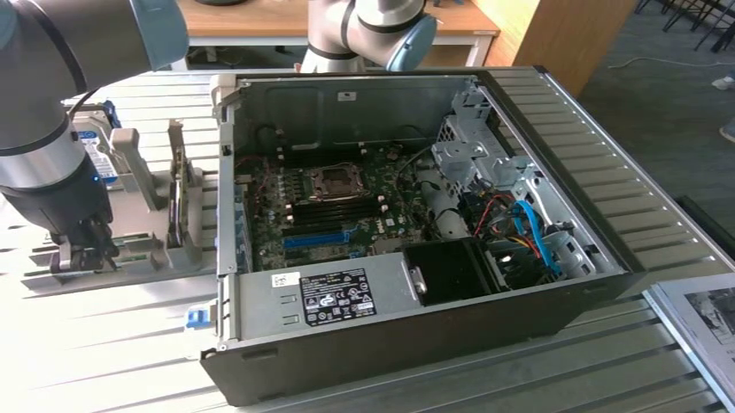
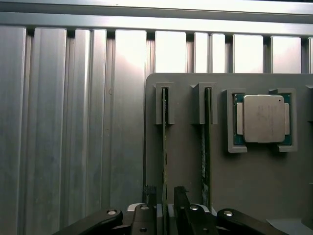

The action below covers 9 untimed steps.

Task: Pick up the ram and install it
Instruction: 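Pick up the ram and move it above insertion slot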

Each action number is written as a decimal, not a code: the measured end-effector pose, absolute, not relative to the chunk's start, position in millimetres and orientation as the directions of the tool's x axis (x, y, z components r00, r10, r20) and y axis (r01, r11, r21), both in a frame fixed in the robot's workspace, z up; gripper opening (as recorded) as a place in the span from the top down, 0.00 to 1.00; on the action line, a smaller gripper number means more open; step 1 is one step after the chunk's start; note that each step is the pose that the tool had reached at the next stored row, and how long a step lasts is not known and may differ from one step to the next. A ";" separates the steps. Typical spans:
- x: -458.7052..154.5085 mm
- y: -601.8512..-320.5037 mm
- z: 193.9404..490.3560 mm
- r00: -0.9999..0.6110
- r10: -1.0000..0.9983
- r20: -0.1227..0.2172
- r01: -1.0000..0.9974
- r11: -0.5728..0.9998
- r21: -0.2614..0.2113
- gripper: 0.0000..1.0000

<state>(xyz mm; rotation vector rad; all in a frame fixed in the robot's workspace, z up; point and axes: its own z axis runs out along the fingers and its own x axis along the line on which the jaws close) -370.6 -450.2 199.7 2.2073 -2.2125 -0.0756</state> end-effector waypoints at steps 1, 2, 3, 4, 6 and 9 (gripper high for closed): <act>-370.6 -450.2 199.7 -0.003 -1.000 -0.023 -0.999 0.002 0.045 0.71; -370.6 -450.1 199.9 -0.003 -1.000 -0.023 -0.999 0.002 0.045 0.71; -370.5 -450.1 200.1 -0.003 -1.000 -0.023 -0.999 0.002 0.045 0.71; -370.6 -450.2 200.4 -0.003 -1.000 -0.023 -0.999 0.002 0.045 0.71; -370.6 -450.2 200.5 -0.003 -1.000 -0.023 -0.999 0.002 0.045 0.71; -370.6 -450.3 200.5 -0.003 -1.000 -0.023 -0.999 0.002 0.045 0.71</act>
